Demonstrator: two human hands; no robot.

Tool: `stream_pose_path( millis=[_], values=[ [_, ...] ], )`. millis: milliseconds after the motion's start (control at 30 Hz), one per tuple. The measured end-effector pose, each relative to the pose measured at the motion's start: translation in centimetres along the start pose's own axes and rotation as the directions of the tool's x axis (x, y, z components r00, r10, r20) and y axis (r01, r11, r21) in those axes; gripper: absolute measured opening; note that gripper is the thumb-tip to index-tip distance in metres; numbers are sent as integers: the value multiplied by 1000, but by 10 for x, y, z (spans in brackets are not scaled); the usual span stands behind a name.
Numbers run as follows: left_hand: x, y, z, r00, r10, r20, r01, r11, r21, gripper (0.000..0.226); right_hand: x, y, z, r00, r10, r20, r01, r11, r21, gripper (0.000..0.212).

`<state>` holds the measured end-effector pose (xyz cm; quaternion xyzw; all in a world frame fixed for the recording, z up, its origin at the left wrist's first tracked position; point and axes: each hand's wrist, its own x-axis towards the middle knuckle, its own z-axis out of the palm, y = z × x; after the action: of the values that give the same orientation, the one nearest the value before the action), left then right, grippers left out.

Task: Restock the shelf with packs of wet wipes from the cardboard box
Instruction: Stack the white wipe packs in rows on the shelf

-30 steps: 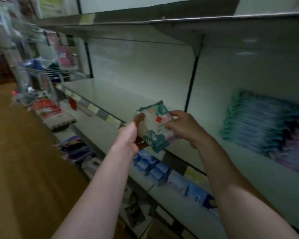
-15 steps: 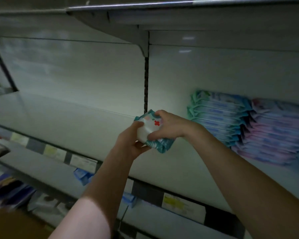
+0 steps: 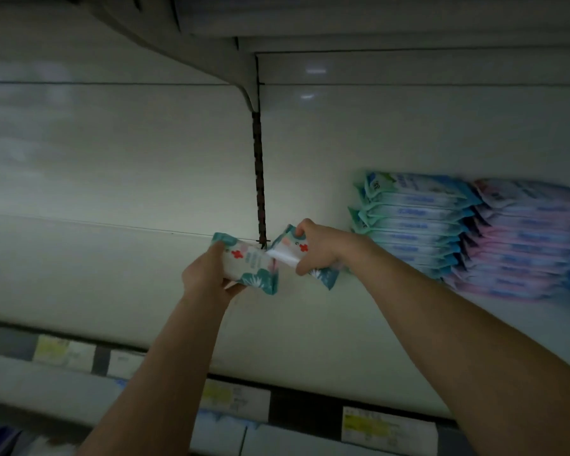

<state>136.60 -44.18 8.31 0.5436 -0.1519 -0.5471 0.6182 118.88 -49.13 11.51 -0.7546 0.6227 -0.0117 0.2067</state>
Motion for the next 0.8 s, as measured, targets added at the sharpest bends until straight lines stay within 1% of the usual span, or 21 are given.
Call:
stream_pose_path(
  millis=[100,200,300,367,433,533,633,700,800],
  values=[
    [7,8,-2,993,83,-83,-86,995,-39,16,13,-1,7,1000,23,4,-23,1000,-2,81],
    [13,13,-1,993,97,-72,-99,995,-25,14,21,-4,11,1000,13,-16,-14,998,-68,79],
    [18,14,-1,992,104,-70,-106,994,-24,14,24,-1,15,999,11,-32,-18,977,-214,77],
    [21,14,1,992,103,-68,-106,994,-42,14,24,2,17,999,14,-31,-21,969,-247,77],
    [23,12,7,996,80,-24,-81,995,-53,14,24,4,16,999,21,-32,-28,972,-234,78],
    [25,8,22,994,14,104,-12,1000,-20,12,17,5,9,998,24,-58,-35,980,-193,86],
    [32,2,41,983,-56,175,55,998,11,9,3,1,-4,995,-14,-100,-1,989,-147,92],
    [33,-2,54,975,-98,200,99,995,4,10,-6,-2,-10,989,-50,-138,26,985,-171,86],
    [34,-5,70,968,-129,216,129,992,12,28,-12,1,-12,988,-47,-149,18,982,-187,62]
  ],
)
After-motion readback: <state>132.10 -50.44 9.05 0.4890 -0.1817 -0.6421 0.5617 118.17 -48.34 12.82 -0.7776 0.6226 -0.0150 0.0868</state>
